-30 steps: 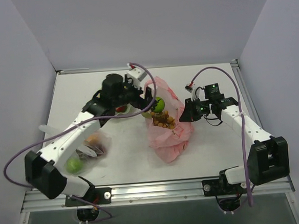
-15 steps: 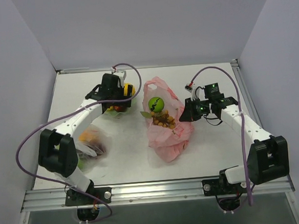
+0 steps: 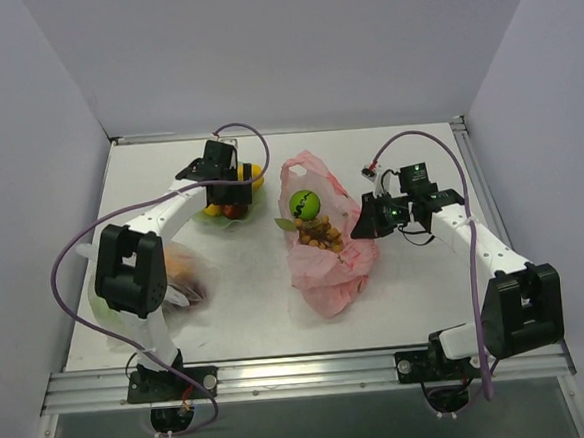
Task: Place the fake fruits into the plastic bag and tie a complex knot
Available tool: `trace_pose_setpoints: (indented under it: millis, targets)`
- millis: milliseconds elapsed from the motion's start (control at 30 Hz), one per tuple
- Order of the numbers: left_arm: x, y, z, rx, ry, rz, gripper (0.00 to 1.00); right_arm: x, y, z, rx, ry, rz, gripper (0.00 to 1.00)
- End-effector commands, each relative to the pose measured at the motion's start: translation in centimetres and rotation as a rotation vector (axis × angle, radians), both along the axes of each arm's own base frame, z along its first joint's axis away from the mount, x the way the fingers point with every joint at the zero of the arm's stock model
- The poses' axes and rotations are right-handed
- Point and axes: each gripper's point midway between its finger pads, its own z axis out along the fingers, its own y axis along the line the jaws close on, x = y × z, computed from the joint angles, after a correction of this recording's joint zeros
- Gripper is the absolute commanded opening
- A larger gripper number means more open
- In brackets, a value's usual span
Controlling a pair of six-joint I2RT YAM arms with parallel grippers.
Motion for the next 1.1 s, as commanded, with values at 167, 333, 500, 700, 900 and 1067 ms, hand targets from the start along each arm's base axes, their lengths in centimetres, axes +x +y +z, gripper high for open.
trace_pose_setpoints:
  millis: [167, 333, 500, 700, 900, 1067]
  targets:
    - [2.1, -1.3, 0.3, -0.076, -0.050, 0.011, 0.90, 0.3, 0.0, 0.5, 0.002, -0.007, 0.015, 0.00]
    - [1.4, -1.3, 1.3, -0.092, -0.060, 0.002, 0.77, 0.3, -0.1, 0.5, -0.004, -0.008, 0.015, 0.00]
    - [0.4, -0.7, 5.5, -0.103, -0.146, -0.017, 0.66, 0.3, 0.0, 0.5, 0.004, -0.006, 0.018, 0.00]
    - [-1.3, -1.4, 10.4, -0.146, -0.228, -0.118, 0.62, 0.5, 0.2, 0.8, 0.010, -0.008, 0.018, 0.00]
    - [-6.1, -8.4, 15.3, -0.367, -0.264, -0.410, 0.61, 0.6, 0.2, 1.1, 0.013, -0.017, 0.017, 0.00]
    - [-10.3, -15.6, 16.0, -0.469, -0.237, -0.597, 0.61, 0.8, 0.0, 1.1, 0.000, -0.022, 0.006, 0.00]
